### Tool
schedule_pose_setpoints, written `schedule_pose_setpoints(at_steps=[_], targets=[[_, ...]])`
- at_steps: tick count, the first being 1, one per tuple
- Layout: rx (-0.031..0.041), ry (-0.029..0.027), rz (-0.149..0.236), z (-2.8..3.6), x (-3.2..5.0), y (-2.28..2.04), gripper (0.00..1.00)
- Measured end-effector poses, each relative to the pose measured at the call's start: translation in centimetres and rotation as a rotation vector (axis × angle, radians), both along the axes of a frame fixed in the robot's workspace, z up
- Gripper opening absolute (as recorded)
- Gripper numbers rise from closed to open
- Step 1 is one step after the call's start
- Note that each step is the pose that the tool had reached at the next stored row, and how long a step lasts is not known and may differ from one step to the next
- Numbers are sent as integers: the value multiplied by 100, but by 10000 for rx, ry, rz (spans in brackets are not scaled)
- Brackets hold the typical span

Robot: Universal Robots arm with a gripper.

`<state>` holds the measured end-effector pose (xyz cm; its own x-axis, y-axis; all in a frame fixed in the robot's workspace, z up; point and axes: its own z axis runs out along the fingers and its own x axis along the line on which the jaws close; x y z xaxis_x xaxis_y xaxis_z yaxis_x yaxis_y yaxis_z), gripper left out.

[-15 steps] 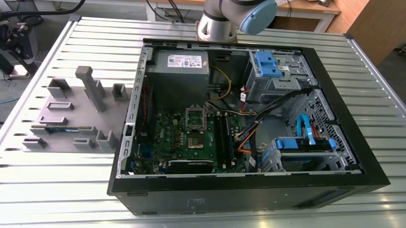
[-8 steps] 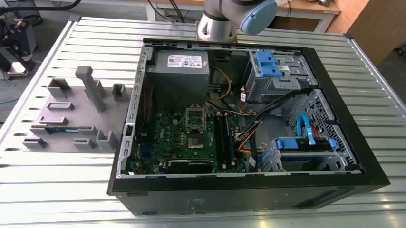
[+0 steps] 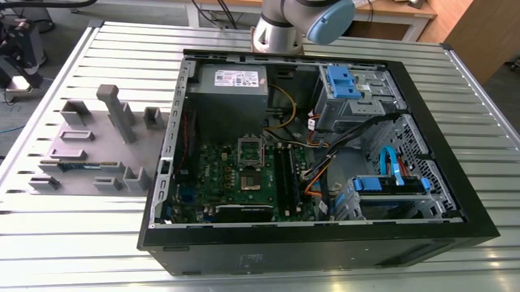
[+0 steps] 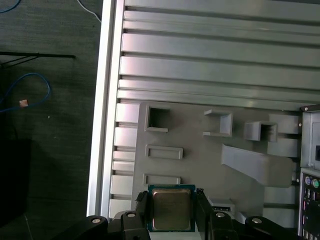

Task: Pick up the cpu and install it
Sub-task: 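Pick up the cpu and move it towards the insertion slot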

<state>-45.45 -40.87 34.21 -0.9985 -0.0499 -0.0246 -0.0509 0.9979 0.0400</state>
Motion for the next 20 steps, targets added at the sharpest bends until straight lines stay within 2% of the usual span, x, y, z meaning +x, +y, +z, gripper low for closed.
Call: schedule_pose_setpoints(at_steps=[15,20], targets=[[-9,1,1,118,0,0,47],[-12,1,1,128,0,0,47]])
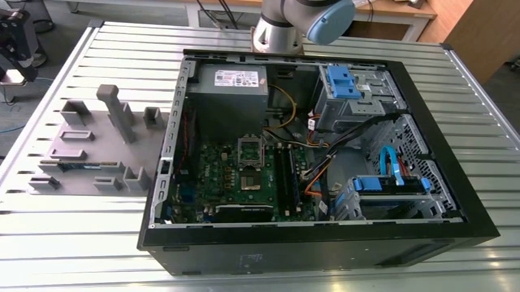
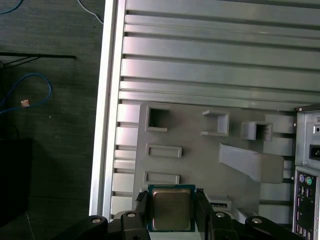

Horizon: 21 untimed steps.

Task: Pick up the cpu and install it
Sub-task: 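Pick up the cpu and move it towards the insertion slot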

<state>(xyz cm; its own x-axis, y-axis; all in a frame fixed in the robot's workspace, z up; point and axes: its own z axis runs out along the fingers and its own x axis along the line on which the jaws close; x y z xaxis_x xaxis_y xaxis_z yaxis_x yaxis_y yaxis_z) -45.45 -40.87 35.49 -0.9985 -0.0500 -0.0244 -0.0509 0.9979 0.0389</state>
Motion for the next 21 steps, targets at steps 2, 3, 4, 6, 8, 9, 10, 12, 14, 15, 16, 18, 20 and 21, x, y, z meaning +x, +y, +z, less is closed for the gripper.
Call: schedule_pose_setpoints(at_steps=[2,3,4,6,8,9,10,12,14,15,16,18,20,21], targets=[[-1,0,0,0,0,0,47],[-1,0,0,0,0,0,47],[-1,0,0,0,0,0,47],[-2,1,0,2,1,0,47],[-2,1,-1,2,3,1,47],[-1,0,-1,1,4,0,47],[-1,0,0,1,4,0,47],[-1,0,0,2,6,0,47],[-2,0,-1,2,11,0,47],[-1,0,0,1,14,0,47],[-2,0,0,2,16,0,47],[-2,0,0,2,23,0,47],[-1,-1,0,1,29,0,47],[-2,1,0,2,33,0,47]])
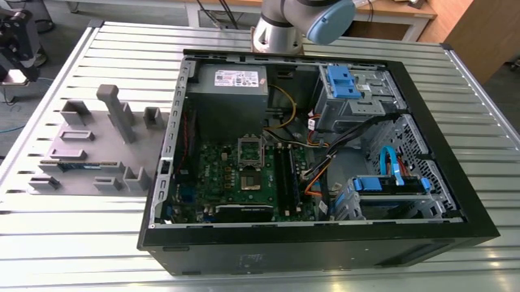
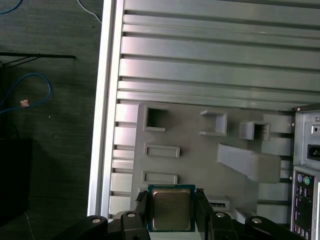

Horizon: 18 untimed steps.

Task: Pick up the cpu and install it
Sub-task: 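Pick up the cpu and move it towards the insertion slot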

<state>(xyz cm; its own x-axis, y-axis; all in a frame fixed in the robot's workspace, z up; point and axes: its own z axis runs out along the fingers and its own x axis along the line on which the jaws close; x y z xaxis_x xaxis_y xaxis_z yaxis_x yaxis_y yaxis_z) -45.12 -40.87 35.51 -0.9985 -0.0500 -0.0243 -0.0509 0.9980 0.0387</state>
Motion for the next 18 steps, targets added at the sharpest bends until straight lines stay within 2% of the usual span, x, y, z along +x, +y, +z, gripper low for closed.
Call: schedule_pose_setpoints(at_steps=[18], targets=[[0,-1,0,0,103,4,47]])
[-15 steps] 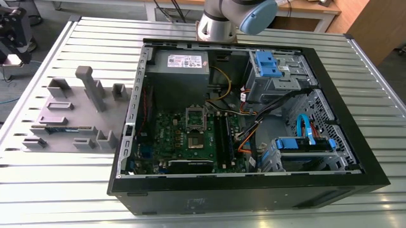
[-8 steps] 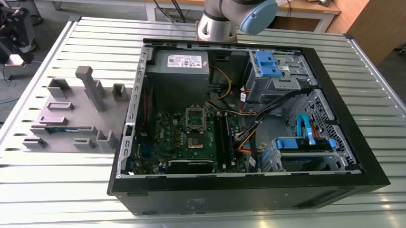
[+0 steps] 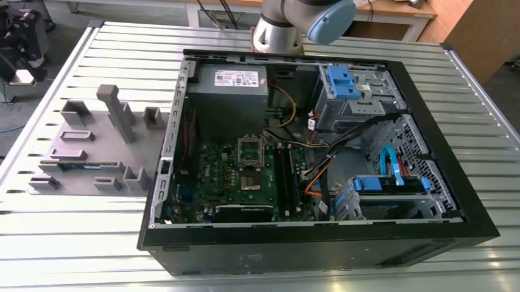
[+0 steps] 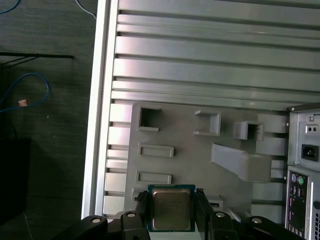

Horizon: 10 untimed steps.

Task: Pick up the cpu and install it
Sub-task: 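Pick up the cpu and move it towards the insertion slot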

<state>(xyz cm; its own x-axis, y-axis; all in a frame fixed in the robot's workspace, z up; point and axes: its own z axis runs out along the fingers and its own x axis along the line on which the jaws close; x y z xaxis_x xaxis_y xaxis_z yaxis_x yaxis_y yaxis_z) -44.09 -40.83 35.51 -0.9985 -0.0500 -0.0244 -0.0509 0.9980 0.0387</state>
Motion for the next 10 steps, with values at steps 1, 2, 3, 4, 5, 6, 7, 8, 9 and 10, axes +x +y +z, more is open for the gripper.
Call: schedule_pose_setpoints(at_steps=[1,2,3,4,5,6,7,8,9,10], targets=[[0,1,0,0,7,0,47],[0,0,0,0,14,0,47],[0,0,0,0,21,1,47],[0,0,0,0,29,1,47],[0,0,0,0,38,1,47],[0,1,0,0,46,2,47],[0,0,0,0,56,2,47],[0,0,-1,0,65,2,47],[0,0,-1,0,74,3,47],[0,1,0,0,83,3,47]])
